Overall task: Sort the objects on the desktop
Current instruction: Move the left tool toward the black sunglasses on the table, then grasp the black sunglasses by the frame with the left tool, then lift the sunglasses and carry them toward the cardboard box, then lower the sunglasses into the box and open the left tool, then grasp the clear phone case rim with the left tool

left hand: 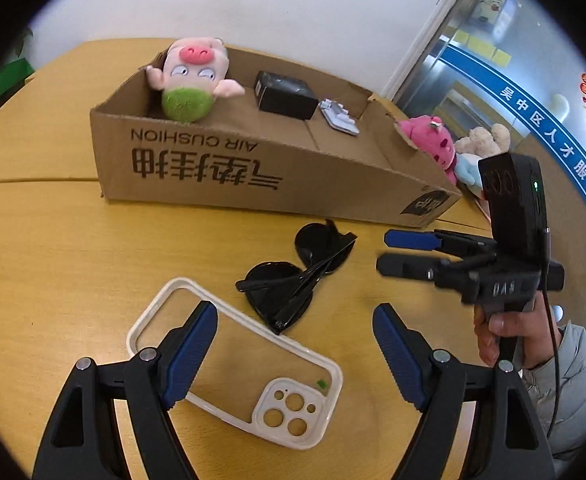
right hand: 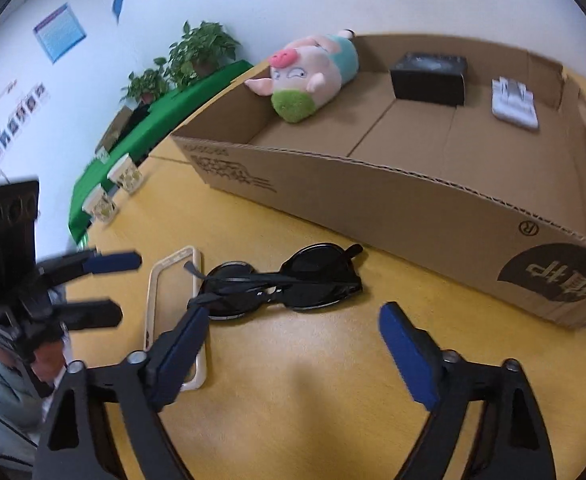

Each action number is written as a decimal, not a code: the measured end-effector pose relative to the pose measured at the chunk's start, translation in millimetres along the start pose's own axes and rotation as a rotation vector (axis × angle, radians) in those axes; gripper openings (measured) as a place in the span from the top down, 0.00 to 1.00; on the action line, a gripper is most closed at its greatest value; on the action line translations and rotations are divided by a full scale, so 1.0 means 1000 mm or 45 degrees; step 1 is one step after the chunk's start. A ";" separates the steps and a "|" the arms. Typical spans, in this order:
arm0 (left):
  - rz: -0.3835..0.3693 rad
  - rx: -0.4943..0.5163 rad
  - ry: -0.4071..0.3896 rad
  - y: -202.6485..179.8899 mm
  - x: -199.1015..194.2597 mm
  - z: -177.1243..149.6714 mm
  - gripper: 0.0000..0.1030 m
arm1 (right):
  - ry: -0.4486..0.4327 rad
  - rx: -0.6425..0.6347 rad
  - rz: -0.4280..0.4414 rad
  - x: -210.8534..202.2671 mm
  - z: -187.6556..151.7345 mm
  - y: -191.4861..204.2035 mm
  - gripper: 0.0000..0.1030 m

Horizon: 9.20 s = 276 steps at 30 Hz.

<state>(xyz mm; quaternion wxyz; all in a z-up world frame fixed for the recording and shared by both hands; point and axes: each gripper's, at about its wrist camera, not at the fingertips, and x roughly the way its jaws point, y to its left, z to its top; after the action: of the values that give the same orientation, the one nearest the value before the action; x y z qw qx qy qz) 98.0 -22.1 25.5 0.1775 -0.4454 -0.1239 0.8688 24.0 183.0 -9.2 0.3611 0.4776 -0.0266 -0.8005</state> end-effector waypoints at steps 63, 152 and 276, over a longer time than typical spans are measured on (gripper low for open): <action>-0.237 -0.116 0.205 -0.021 0.072 0.005 0.64 | -0.121 0.062 -0.019 0.001 -0.079 0.024 0.49; -0.292 -0.058 0.002 -0.054 0.018 0.044 0.93 | -0.191 0.035 0.182 -0.032 -0.029 0.055 0.92; 0.381 0.029 0.119 0.006 0.035 -0.040 0.91 | -0.010 0.017 -0.420 -0.001 -0.102 0.072 0.83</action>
<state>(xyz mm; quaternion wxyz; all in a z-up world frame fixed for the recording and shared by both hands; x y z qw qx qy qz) 110.2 -10.3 -25.4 0.0567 -0.4968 -0.0377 0.8652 144.0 162.0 -35.9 0.2216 0.4748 0.0454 -0.8505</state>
